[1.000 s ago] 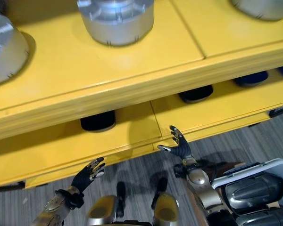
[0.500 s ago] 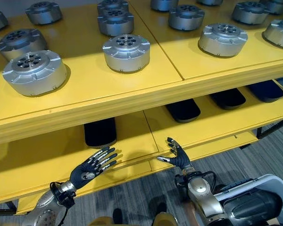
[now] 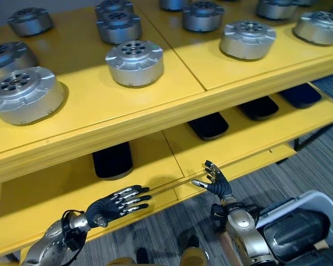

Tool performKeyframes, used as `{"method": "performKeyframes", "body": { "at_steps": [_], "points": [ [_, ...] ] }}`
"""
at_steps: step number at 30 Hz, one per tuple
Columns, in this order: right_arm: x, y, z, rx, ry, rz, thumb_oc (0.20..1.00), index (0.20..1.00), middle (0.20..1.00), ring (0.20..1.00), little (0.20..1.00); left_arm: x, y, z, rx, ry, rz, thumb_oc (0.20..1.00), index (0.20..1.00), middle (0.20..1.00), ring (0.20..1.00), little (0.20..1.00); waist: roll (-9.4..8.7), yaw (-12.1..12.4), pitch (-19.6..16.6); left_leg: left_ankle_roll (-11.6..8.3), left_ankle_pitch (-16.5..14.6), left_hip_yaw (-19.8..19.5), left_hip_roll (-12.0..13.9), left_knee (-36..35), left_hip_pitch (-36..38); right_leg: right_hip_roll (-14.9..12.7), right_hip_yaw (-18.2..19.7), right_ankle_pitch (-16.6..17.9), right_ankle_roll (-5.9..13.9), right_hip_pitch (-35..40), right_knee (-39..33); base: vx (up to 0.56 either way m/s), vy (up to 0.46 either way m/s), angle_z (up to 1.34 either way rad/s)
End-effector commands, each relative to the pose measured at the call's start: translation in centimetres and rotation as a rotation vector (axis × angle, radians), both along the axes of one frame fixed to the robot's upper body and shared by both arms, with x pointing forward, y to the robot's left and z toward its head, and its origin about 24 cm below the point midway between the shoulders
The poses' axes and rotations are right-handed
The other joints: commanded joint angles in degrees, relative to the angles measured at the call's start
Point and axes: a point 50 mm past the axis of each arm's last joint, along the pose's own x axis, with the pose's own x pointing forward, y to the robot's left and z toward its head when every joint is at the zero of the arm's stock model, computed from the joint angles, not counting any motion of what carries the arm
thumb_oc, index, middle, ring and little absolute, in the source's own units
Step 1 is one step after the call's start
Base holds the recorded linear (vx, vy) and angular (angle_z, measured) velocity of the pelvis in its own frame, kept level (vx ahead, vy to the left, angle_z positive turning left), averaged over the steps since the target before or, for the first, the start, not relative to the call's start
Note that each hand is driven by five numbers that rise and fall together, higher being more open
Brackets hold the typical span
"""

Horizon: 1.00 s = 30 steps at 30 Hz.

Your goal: Move parts from the plastic box to the shelf.

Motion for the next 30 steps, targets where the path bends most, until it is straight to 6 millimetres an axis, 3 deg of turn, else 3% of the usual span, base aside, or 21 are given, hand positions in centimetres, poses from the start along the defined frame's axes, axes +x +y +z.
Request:
{"method": "performKeyframes", "body": {
  "at_steps": [1, 2, 6, 8, 11, 13, 14, 17, 20, 22, 23, 24, 25, 26, 30],
  "points": [
    [0.6, -0.8, -0.1, 0.071, 0.016, -0.118, 1.000, 1.000, 1.000, 1.000, 1.000, -0.4, -0.3, -0.4, 0.083, 0.039, 0.027, 1.000, 1.000, 1.000, 1.000, 1.000, -1.54, -0.12, 0.69, 3.59, -4.94, 8.06, -0.03, 5.77, -0.41, -3.30, 2.03, 5.16, 5.16, 0.52, 0.04, 0.12, 0.177, -0.40],
    [0.4, -0.9, -0.6, 0.102, 0.044, -0.155, 1.000, 1.000, 1.000, 1.000, 1.000, -0.6, -0.3, -0.8, 0.097, 0.059, 0.023, 1.000, 1.000, 1.000, 1.000, 1.000, -1.34, -0.07, 0.79, 3.37, -6.09, 8.09, -0.01, 5.54, 0.49, -3.30, 1.56, 5.18, 6.01, 0.75, 0.02, 0.10, 0.131, -0.44],
    [-0.1, -0.9, -2.1, 0.102, 0.118, -0.205, 1.000, 1.000, 1.000, 1.000, 1.000, -1.4, 0.6, -2.4, 0.145, 0.127, 0.123, 1.000, 1.000, 1.000, 1.000, 1.000, -1.68, 0.39, 1.64, 3.30, -5.95, 11.55, -0.36, 3.02, 2.13, -3.88, -3.03, 9.52, 7.71, -3.03, 3.91, -0.01, 0.113, -0.93],
    [-0.9, -2.3, -2.6, -0.007, 0.132, -0.275, 1.000, 1.000, 1.000, 1.000, 1.000, -1.9, 1.4, -3.2, 0.199, 0.109, 0.139, 1.000, 1.000, 1.000, 1.000, 1.000, -0.47, 1.03, 1.45, 3.61, -4.25, 14.09, 0.31, 0.63, 1.75, -5.20, -6.53, 7.49, 6.30, -3.23, 9.86, -0.18, 0.081, -1.31],
    [-0.9, -2.5, -3.1, -0.036, 0.159, -0.297, 1.000, 1.000, 1.000, 1.000, 1.000, -2.0, 1.8, -3.3, 0.172, 0.089, 0.213, 1.000, 1.000, 1.000, 1.000, 1.000, 1.26, 2.43, 1.14, 3.70, -2.24, 17.40, 2.20, -0.50, 0.70, -8.03, -10.28, 4.15, 4.32, -0.49, 15.75, -0.14, -0.026, -0.69],
    [-0.6, -2.3, -3.2, -0.036, 0.170, -0.306, 1.000, 1.000, 1.000, 1.000, 1.000, -1.8, 1.9, -3.2, 0.149, 0.087, 0.243, 1.000, 1.000, 1.000, 1.000, 1.000, 1.28, 3.34, 0.97, 3.51, -1.82, 19.28, 3.23, 0.30, -0.22, -8.08, -11.82, 1.78, 3.60, 2.04, 15.16, -0.05, -0.271, -0.83],
    [-0.2, -1.7, -3.4, -0.029, 0.175, -0.298, 1.000, 1.000, 1.000, 1.000, 1.000, -1.6, 1.9, -3.1, 0.098, 0.122, 0.282, 1.000, 1.000, 1.000, 1.000, 1.000, 0.42, 4.45, 0.72, 3.17, -1.06, 22.36, 4.93, 2.03, -1.78, -5.91, -14.29, -1.50, 2.51, 6.67, 9.87, -0.01, -0.454, -1.09],
    [0.2, -0.8, -3.3, -0.068, 0.180, -0.240, 1.000, 1.000, 1.000, 1.000, 1.000, -1.5, 1.8, -3.2, 0.024, 0.171, 0.330, 1.000, 1.000, 1.000, 1.000, 1.000, -1.12, 5.52, 0.91, 1.47, 0.63, 26.09, 8.49, 4.81, -3.69, -1.65, -16.79, -5.47, 0.78, 10.72, 3.06, 0.01, -0.474, -1.09],
    [0.2, -1.3, -2.6, -0.111, 0.148, -0.259, 1.000, 1.000, 1.000, 1.000, 1.000, -1.3, 1.7, -3.1, 0.001, 0.187, 0.373, 1.000, 1.000, 1.000, 1.000, 1.000, -1.94, 5.44, 1.17, -0.30, 2.70, 26.99, 11.06, 5.08, -4.58, 0.31, -16.54, -6.50, 0.41, 10.96, 1.77, -0.03, -0.491, -1.41],
    [-0.2, -2.6, -1.9, -0.137, 0.105, -0.296, 1.000, 1.000, 1.000, 1.000, 1.000, -0.9, 2.6, -3.3, -0.018, 0.221, 0.519, 1.000, 1.000, 1.000, 1.000, 1.000, -2.49, 4.40, 1.74, -1.67, 4.04, 27.16, 13.36, 5.01, -4.66, 1.35, -16.17, -8.37, -0.69, 8.87, 4.19, -0.01, -0.551, -0.67],
    [-0.3, -2.9, -1.7, -0.141, 0.084, -0.310, 1.000, 1.000, 1.000, 1.000, 1.000, -0.7, 2.9, -3.6, 0.010, 0.248, 0.580, 1.000, 1.000, 1.000, 1.000, 1.000, -2.62, 4.13, 1.91, -1.84, 4.07, 26.98, 13.84, 5.23, -4.65, 1.59, -15.86, -8.98, -1.11, 8.19, 5.21, 0.04, -0.592, -0.54],
    [-0.7, -3.2, -1.4, -0.123, 0.036, -0.319, 1.000, 1.000, 1.000, 1.000, 1.000, -0.3, 3.8, -4.7, 0.161, 0.300, 0.725, 1.000, 1.000, 1.000, 1.000, 1.000, -2.96, 3.12, 2.36, -1.97, 3.75, 26.41, 15.28, 6.22, -4.56, 2.17, -14.59, -10.58, -2.57, 6.21, 8.48, 0.03, -0.764, -0.56],
    [-1.0, -3.8, -0.8, -0.194, -0.013, -0.353, 1.000, 1.000, 1.000, 1.000, 1.000, -0.2, 3.8, -5.9, 0.252, 0.350, 0.752, 1.000, 1.000, 1.000, 1.000, 1.000, -3.07, 2.27, 2.92, -2.99, 4.19, 25.72, 17.91, 7.74, -5.49, 2.70, -13.58, -12.49, -4.14, 4.34, 12.00, 0.01, -0.745, -0.22],
    [-1.1, -4.0, -0.7, -0.207, -0.019, -0.372, 1.000, 1.000, 1.000, 1.000, 1.000, -0.3, 3.7, -6.1, 0.266, 0.352, 0.767, 1.000, 1.000, 1.000, 1.000, 1.000, -2.94, 1.91, 3.11, -3.49, 4.67, 25.69, 18.90, 8.00, -5.58, 2.86, -13.33, -12.82, -4.55, 3.67, 12.95, -0.01, -0.549, 0.01],
    [-1.5, -5.1, 0.2, -0.290, -0.081, -0.398, 1.000, 1.000, 1.000, 1.000, 1.000, 0.2, 3.6, -6.4, 0.184, 0.433, 0.878, 1.000, 1.000, 1.000, 1.000, 1.000, -2.28, -0.50, 3.54, -5.19, 6.35, 25.05, 22.14, 9.24, -4.55, 2.80, -11.13, -14.49, -5.77, -0.11, 17.70, 0.01, -0.340, -0.20]
  ]
}}
